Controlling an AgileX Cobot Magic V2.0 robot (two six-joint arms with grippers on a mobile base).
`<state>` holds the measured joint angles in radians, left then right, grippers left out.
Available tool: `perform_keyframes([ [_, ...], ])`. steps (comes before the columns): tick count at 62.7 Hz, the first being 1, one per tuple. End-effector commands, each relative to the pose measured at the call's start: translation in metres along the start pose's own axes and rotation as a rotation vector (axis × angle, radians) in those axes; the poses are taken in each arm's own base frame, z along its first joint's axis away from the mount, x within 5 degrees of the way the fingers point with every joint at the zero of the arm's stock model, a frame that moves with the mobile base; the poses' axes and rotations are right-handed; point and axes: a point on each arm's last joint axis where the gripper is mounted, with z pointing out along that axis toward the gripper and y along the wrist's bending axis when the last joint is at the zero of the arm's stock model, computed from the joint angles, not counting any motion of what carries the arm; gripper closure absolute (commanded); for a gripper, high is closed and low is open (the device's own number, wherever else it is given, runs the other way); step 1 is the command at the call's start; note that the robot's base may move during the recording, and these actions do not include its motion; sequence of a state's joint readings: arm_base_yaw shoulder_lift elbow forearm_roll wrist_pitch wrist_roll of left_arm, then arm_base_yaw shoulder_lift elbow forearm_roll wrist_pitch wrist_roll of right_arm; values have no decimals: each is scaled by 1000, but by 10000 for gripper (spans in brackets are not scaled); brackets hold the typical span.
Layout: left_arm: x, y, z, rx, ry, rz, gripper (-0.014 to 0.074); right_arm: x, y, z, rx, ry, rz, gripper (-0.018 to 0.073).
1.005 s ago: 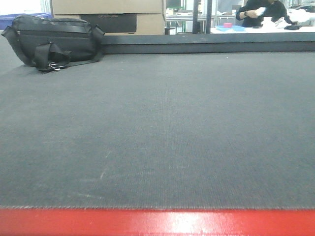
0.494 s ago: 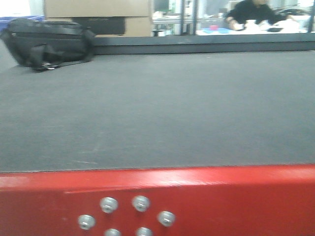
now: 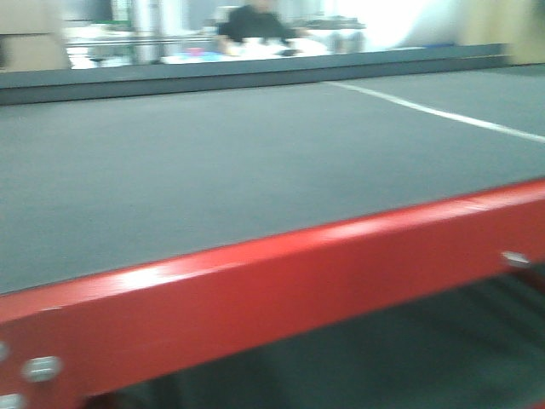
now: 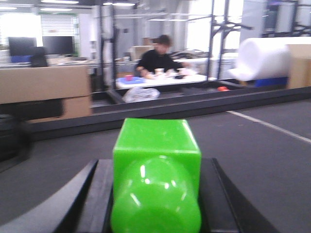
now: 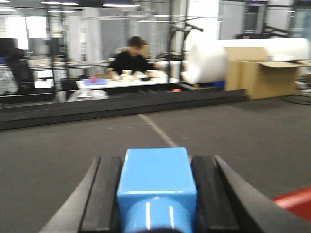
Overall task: Grab block from conveyor and place in blue bin
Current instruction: 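Drive the base to the shelf of blue bins holding both blocks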
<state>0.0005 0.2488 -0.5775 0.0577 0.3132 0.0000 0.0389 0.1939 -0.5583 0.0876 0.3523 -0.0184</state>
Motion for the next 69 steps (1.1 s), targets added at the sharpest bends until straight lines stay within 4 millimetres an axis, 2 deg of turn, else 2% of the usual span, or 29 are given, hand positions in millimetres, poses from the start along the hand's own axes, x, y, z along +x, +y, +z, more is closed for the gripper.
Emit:
perform_keyframes([
  [1, -2, 0, -2, 2, -24, 2, 708, -3, 0, 0, 5, -32, -11, 713],
  [69, -2, 0, -2, 2, -24, 2, 708, -3, 0, 0, 5, -32, -11, 713],
])
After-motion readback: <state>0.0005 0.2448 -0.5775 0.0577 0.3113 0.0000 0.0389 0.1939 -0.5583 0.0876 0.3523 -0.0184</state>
